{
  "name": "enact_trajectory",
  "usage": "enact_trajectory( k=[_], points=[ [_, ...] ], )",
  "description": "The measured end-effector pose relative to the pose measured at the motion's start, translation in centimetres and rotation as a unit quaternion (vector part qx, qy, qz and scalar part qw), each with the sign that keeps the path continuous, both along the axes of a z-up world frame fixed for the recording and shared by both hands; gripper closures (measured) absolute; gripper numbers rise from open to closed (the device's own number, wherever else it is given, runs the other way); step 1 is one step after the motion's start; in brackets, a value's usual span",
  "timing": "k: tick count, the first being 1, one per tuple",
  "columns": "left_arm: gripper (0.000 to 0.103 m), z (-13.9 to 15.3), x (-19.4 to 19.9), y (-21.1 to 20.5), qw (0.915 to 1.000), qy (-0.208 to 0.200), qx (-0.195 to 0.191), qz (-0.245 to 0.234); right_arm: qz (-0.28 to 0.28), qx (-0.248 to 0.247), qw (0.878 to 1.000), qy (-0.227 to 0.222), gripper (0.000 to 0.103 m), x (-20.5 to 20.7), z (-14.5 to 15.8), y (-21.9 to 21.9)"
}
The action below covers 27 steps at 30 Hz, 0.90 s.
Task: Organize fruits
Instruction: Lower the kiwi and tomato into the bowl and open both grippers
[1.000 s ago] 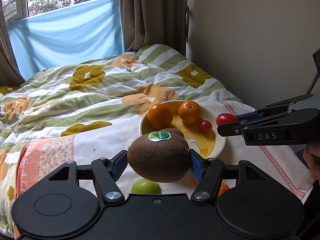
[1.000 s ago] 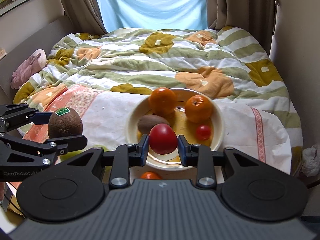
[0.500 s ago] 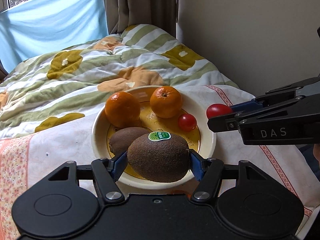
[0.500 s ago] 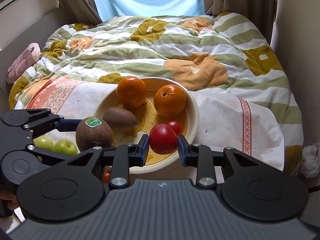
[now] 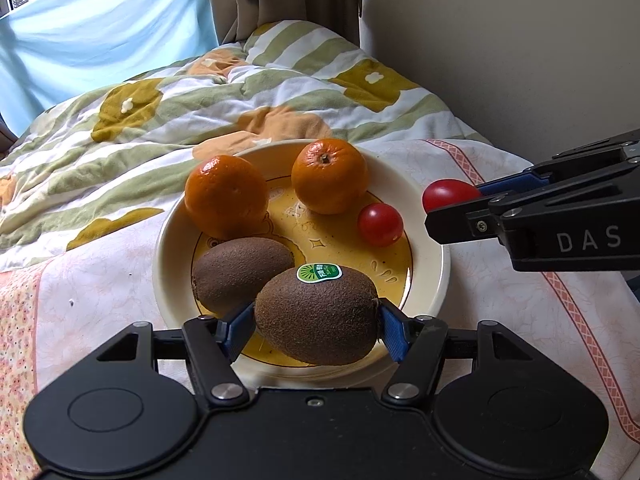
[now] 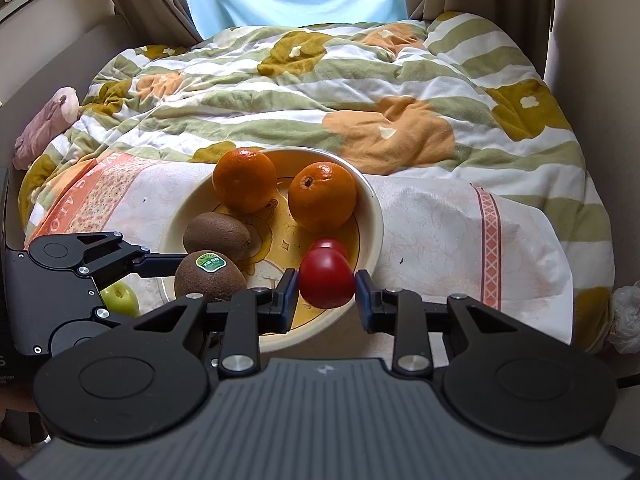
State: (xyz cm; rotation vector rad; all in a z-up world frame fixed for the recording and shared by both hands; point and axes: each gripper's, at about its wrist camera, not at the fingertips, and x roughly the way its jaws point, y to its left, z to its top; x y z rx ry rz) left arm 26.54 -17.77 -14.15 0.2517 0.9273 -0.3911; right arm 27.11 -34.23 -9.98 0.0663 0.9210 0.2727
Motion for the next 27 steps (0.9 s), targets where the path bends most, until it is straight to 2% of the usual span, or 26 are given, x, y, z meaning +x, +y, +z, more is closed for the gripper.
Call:
enact_trajectory(
  k=[3, 6, 12, 20, 27],
  points=[
    [0.031, 0.2, -0.2, 0.2, 1.0, -0.005, 0.0, -0.005, 0.002, -0.001, 1.0, -0.002, 0.058, 0.0, 0.0, 0.1],
    [0.021, 0.9, -0.7, 0.6, 0.9998, -0.017, -0.004, -0.005, 0.004, -0.001, 1.0, -0.004, 0.058, 0.0, 0.3, 0.5],
    [0.016, 2.5, -1.4, 2.3, 0.9995, -0.023, -0.015, 0.016, 0.013, 0.002, 1.0, -0.011, 0.058, 0.1, 0.9, 1.4],
    [0.015, 3.4, -3.0, 5.1, 0.9985, -0.026, -0.007, 0.048, 0.032, 0.011, 0.999, -0.008, 0.058, 1.6, 0.6, 3.3],
    [0.015, 3.5, -3.8, 6.7, 0.9968, -0.028, -0.006, 0.074, 0.05, 0.0, 0.999, 0.0, 0.058, 3.7, -1.1, 5.2]
  ],
)
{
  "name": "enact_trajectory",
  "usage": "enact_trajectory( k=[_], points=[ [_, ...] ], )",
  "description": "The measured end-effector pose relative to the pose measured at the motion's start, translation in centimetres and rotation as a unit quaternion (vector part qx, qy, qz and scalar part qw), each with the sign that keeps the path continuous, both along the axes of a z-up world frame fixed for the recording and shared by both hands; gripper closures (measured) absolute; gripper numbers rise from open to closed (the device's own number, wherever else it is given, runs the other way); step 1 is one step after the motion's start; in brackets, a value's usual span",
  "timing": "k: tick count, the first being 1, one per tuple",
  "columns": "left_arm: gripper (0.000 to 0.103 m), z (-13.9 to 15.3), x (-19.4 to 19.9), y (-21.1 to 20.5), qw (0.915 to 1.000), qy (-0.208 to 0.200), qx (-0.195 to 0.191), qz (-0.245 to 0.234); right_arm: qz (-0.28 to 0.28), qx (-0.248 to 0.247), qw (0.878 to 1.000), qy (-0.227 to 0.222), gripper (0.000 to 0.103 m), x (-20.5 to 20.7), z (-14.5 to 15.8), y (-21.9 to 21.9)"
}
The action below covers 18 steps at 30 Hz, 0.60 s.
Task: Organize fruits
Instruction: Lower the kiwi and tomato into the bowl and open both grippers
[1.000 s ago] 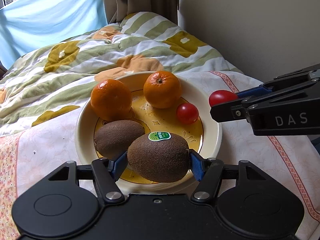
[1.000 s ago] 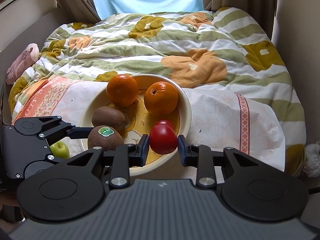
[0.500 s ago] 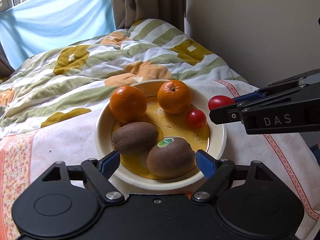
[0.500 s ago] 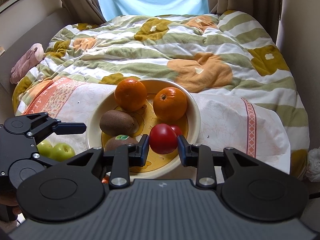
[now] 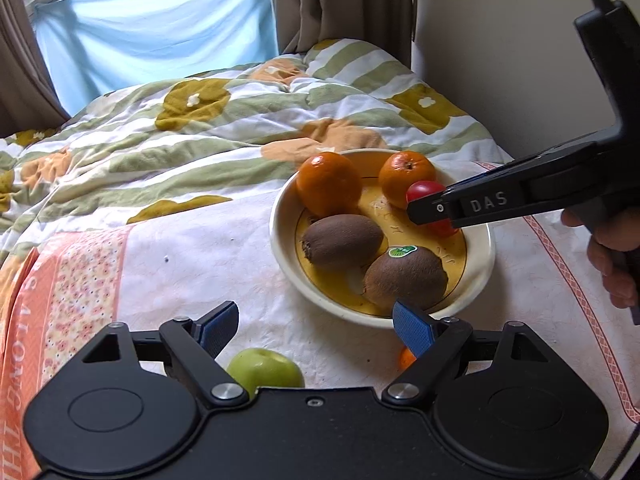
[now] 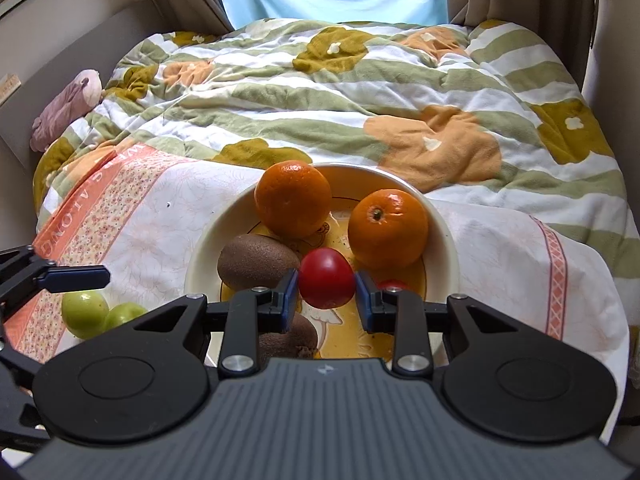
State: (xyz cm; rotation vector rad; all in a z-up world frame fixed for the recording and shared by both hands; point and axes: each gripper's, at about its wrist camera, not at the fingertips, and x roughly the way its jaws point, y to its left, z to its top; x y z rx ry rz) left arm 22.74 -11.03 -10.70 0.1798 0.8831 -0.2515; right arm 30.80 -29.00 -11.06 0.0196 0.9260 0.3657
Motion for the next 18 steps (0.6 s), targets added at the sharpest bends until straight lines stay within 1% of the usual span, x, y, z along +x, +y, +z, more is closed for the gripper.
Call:
enact_trajectory(
  k=[3, 7, 10, 11, 12, 14, 15, 16, 18],
  points=[
    [0.015, 0.1, 0.0, 0.4, 1.0, -0.002, 0.0, 0.009, 0.009, 0.0, 1.0, 0.008, 0.058, 0.6, -0.7, 0.4],
    [0.015, 0.1, 0.0, 0.9, 0.9998, -0.001, -0.003, 0.02, 0.024, -0.017, 1.0, 0.004, 0.058, 0.9, -1.2, 1.1],
    [0.015, 0.0, 0.1, 1.1, 0.9997, -0.001, -0.005, 0.026, 0.027, -0.017, 0.999, 0.008, 0.057, 1.1, -1.7, 1.2],
    [0.015, 0.0, 0.1, 1.2, 0.9996, 0.0, -0.005, 0.027, 0.027, -0.018, 0.999, 0.005, 0.052, 1.0, -1.8, 1.2],
    [0.015, 0.0, 0.1, 1.2, 0.9996, 0.0, -0.005, 0.029, 0.028, -0.018, 0.999, -0.001, 0.045, 1.0, -1.9, 1.2],
    [0.015, 0.1, 0.0, 1.3, 0.9995, -0.002, -0.004, 0.03, 0.025, -0.018, 0.999, -0.014, 0.012, 0.6, -1.8, 1.1],
    [0.015, 0.2, -0.1, 1.3, 0.9995, -0.002, -0.004, 0.03, 0.025, -0.016, 0.999, -0.015, 0.004, 0.5, -1.7, 1.0],
    [0.015, 0.3, -0.1, 1.3, 0.9995, -0.002, -0.004, 0.031, 0.024, -0.013, 1.0, -0.015, 0.0, 0.4, -1.6, 0.9],
    [0.015, 0.6, -0.4, 1.4, 0.9995, -0.005, -0.002, 0.032, 0.023, -0.004, 1.0, -0.019, 0.0, 0.0, -1.3, 0.7]
  ],
)
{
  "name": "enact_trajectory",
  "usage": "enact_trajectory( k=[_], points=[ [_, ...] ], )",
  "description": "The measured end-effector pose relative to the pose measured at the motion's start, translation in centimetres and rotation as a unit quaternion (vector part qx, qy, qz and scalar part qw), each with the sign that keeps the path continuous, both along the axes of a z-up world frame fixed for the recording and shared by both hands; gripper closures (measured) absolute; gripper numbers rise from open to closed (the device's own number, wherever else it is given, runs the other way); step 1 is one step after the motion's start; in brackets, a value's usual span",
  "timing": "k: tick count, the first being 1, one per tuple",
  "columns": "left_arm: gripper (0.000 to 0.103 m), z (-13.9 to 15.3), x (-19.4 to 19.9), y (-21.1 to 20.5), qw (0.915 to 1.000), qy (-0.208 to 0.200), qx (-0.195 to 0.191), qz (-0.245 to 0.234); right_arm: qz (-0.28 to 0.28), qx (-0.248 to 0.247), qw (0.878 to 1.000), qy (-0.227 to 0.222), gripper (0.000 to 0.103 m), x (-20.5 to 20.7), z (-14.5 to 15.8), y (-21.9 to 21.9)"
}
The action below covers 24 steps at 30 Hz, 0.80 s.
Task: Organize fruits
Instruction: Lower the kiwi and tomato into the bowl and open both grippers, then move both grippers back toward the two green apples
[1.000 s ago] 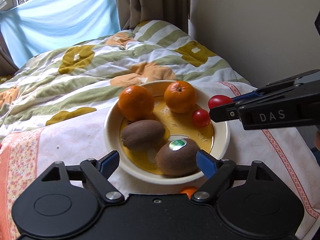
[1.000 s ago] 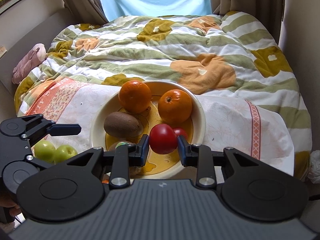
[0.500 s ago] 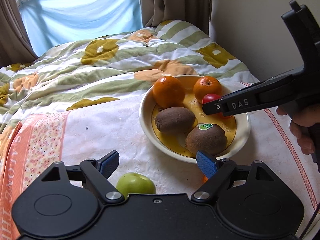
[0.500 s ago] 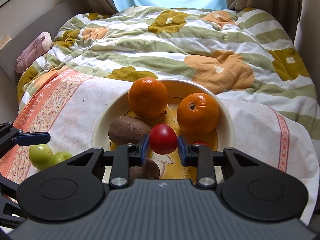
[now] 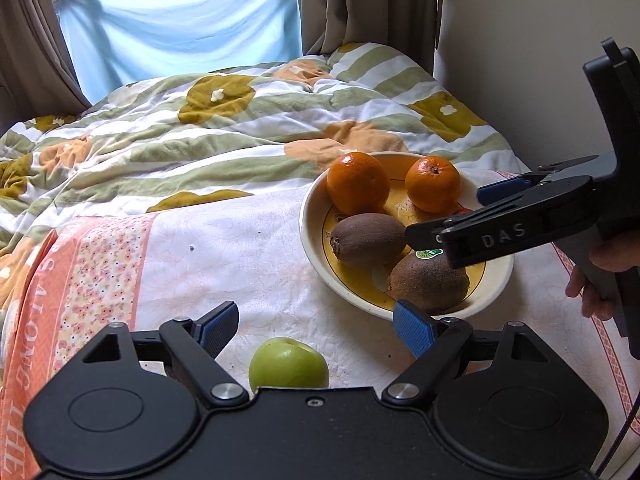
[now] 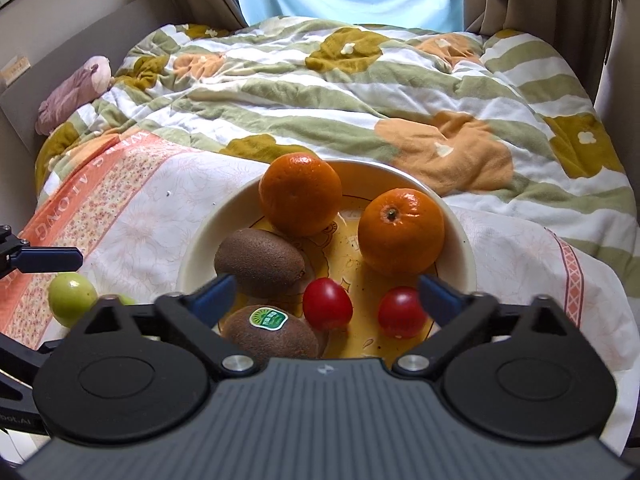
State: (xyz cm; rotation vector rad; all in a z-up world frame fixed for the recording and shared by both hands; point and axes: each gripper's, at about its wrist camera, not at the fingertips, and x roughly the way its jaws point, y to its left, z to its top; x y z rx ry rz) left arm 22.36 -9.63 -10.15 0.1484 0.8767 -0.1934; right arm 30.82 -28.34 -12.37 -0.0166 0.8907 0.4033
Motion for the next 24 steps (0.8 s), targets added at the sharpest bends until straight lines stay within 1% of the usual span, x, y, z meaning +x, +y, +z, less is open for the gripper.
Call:
enact_trajectory(
  k=[4, 10, 15, 17, 19, 24],
  points=[
    [0.015, 0.8, -0.6, 0.2, 1.0, -0.007, 0.002, 0.007, -0.008, 0.005, 1.0, -0.014, 0.0, -0.9, 0.9, -0.3],
    [0.015, 2.1, -1.7, 1.0, 0.9997, -0.015, -0.008, 0.017, -0.02, 0.023, 0.999, -0.029, 0.0, -2.5, 2.6, -0.9],
    [0.015, 3.4, -2.9, 1.8, 0.9991, -0.035, -0.007, 0.023, -0.02, 0.028, 0.999, -0.041, 0.0, -4.0, 3.9, -1.1],
    [0.011, 4.0, -3.5, 2.3, 0.9987, -0.044, -0.003, 0.026, -0.02, 0.024, 0.999, -0.042, 0.0, -4.6, 4.5, -1.0],
    [0.005, 4.5, -4.1, 2.7, 0.9981, -0.055, 0.001, 0.028, -0.018, 0.015, 0.999, -0.046, 0.0, -5.3, 5.3, -0.8],
    [0.004, 5.5, -5.7, 3.9, 0.9961, -0.081, 0.018, 0.029, -0.017, 0.004, 0.999, -0.049, 0.0, -7.0, 7.1, -0.2]
  ],
)
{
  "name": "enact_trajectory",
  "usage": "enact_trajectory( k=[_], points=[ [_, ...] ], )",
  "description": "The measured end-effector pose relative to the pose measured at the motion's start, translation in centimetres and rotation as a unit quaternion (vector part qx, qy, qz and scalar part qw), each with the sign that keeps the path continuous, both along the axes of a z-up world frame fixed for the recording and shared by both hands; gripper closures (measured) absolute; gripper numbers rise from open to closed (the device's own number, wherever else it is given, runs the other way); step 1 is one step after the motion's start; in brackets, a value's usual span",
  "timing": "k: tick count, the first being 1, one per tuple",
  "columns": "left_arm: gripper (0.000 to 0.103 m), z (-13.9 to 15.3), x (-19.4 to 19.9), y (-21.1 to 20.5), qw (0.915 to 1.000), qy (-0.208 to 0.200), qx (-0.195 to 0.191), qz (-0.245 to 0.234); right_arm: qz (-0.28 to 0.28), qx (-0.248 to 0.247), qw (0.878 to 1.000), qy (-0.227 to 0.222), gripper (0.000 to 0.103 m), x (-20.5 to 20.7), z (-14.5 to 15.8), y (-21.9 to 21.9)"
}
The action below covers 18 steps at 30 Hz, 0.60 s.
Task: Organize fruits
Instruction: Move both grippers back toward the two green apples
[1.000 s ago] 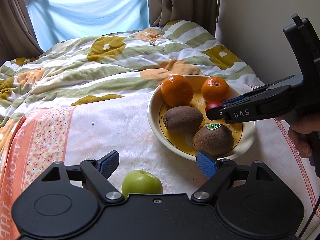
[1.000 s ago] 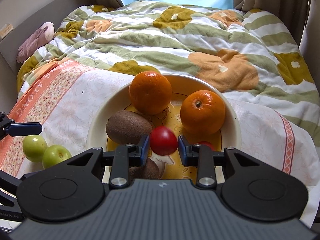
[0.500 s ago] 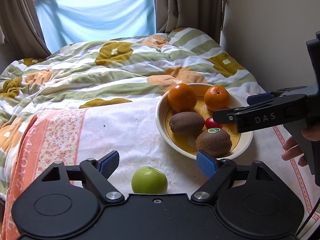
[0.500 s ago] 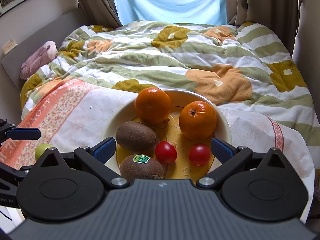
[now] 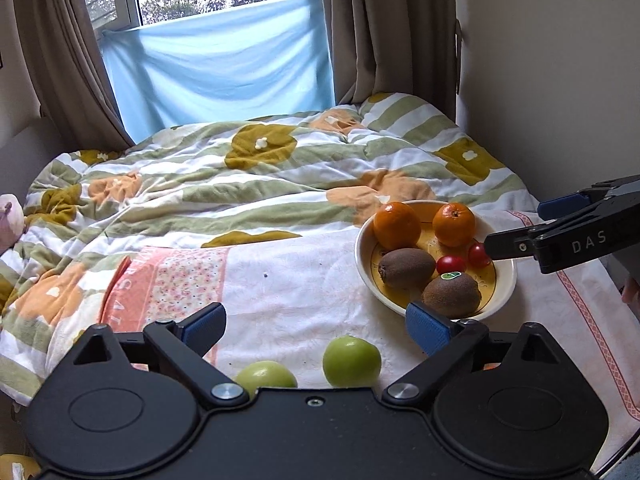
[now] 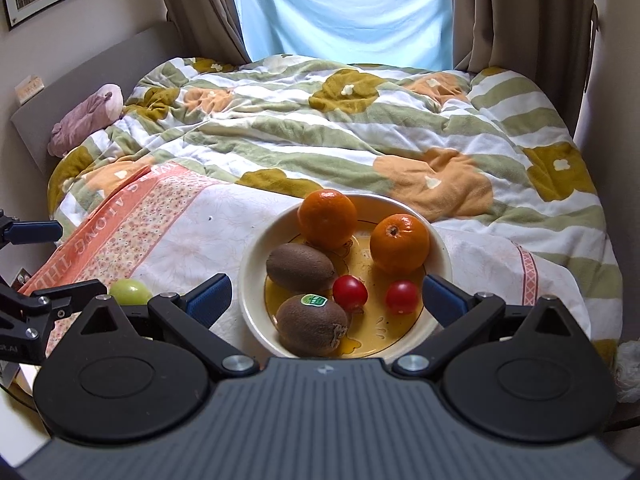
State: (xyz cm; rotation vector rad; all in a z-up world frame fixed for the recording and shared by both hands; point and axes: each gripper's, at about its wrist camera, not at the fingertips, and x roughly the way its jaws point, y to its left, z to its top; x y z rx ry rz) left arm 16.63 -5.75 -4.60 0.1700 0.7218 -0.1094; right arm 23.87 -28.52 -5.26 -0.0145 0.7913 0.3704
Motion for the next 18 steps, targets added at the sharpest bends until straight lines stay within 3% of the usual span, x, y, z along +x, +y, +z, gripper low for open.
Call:
enact_trajectory(
  k=[18],
  points=[
    [0.003, 2.4, -1.8, 7.7, 0.9967, -0.006, -0.031, -0.074, -0.101, 0.011, 0.995, -0.012, 0.0, -6.1, 3.8, 6.5]
  ],
)
